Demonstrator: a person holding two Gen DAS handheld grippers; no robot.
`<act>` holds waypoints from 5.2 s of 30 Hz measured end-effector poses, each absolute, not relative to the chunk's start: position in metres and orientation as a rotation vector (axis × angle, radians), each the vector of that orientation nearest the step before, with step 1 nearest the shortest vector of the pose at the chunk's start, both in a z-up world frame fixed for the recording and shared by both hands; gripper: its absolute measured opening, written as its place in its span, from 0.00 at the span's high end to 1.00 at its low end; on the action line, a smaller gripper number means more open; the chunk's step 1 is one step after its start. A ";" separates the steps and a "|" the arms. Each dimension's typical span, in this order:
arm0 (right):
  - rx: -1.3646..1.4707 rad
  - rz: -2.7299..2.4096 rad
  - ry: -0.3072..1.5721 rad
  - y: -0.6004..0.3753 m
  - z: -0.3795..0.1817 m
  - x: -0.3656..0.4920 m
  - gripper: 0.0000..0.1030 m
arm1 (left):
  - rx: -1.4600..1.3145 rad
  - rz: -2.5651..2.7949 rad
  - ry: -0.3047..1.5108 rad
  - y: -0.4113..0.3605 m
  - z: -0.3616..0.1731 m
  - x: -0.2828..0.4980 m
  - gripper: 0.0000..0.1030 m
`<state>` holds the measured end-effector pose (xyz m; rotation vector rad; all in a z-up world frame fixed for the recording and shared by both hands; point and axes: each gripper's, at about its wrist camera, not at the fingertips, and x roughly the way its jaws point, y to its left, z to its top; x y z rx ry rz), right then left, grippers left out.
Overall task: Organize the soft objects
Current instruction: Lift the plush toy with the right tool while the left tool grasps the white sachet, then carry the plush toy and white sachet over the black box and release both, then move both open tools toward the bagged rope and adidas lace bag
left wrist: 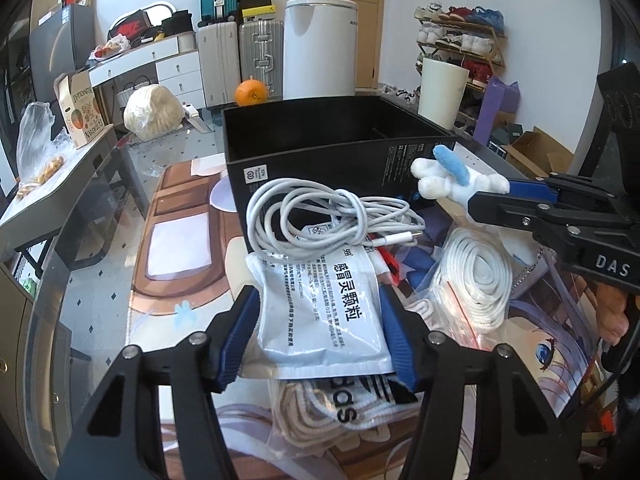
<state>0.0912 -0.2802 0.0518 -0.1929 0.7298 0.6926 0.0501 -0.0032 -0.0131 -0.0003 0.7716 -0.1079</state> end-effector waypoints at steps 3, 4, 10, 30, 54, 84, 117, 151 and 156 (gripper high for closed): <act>-0.195 0.695 0.723 -0.280 0.053 0.090 0.72 | -0.015 -0.111 0.751 0.000 -0.010 0.043 0.43; -0.194 0.696 0.721 -0.280 0.054 0.090 0.72 | -0.019 -0.108 0.745 0.001 -0.009 0.040 0.43; -0.187 0.703 0.697 -0.280 0.058 0.087 0.72 | -0.036 -0.097 0.704 0.008 0.002 0.029 0.43; -0.158 0.720 0.629 -0.286 0.082 0.084 0.72 | -0.071 -0.101 0.576 0.012 0.045 0.049 0.42; -0.203 0.739 0.616 -0.257 0.104 0.147 0.72 | -0.076 -0.094 0.562 0.015 0.060 0.120 0.42; -0.542 0.903 0.631 -0.195 0.071 0.209 0.72 | -0.070 -0.078 0.631 0.026 0.035 0.158 0.42; -0.301 0.751 0.663 -0.267 0.088 0.148 0.01 | -0.086 -0.034 0.621 0.020 0.040 0.103 0.00; -0.545 0.839 0.795 -0.304 0.045 0.085 0.01 | -0.074 -0.033 0.684 0.005 0.004 0.027 0.00; -0.572 0.831 0.827 -0.307 0.034 0.087 0.01 | -0.058 -0.036 0.700 0.001 0.000 0.023 0.00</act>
